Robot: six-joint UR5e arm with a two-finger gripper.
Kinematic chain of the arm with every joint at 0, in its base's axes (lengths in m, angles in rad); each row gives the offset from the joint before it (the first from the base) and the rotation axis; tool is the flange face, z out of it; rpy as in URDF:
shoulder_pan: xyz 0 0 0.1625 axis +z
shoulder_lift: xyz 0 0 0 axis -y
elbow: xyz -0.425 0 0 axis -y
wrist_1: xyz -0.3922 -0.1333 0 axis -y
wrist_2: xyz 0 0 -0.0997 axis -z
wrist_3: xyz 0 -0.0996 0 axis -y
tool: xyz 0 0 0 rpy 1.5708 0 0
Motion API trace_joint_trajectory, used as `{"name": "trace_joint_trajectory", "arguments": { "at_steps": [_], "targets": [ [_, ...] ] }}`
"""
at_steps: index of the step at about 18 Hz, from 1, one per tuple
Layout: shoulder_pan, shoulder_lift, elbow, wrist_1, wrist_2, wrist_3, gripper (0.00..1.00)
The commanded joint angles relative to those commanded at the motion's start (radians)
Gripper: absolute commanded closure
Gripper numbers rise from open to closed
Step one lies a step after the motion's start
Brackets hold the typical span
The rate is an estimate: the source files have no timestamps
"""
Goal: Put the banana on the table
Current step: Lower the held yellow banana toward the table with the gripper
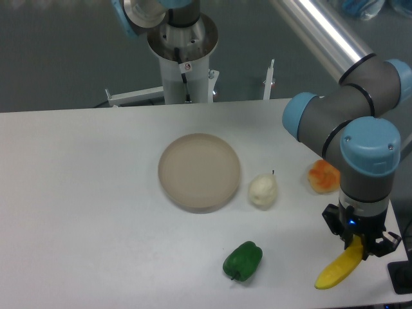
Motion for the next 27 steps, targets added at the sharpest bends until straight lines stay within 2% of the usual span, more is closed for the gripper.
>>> {"name": "trace_joint_trajectory", "arguments": {
  "at_steps": [9, 12, 14, 17, 19, 20, 23, 27],
  "targets": [
    [-0.006, -0.008, -0.003, -0.002, -0.002, -0.024, 0.75],
    [-0.009, -0.008, -0.011, -0.002, -0.011, -0.104, 0.75],
    [-0.008, -0.024, -0.014, 0.000, -0.011, -0.091, 0.75],
    [0.008, -0.060, -0.023, 0.057, -0.003, -0.019, 0.76],
    [0.026, -0.064, -0.050, 0.075, -0.005, 0.001, 0.76],
    [0.035, -0.072, -0.058, 0.080, -0.006, 0.055, 0.76],
    [0.058, -0.061, -0.141, 0.093, -0.005, 0.204, 0.76],
    [0.074, -0.048, -0.222, 0.080, -0.012, 0.163, 0.76]
  ]
}}
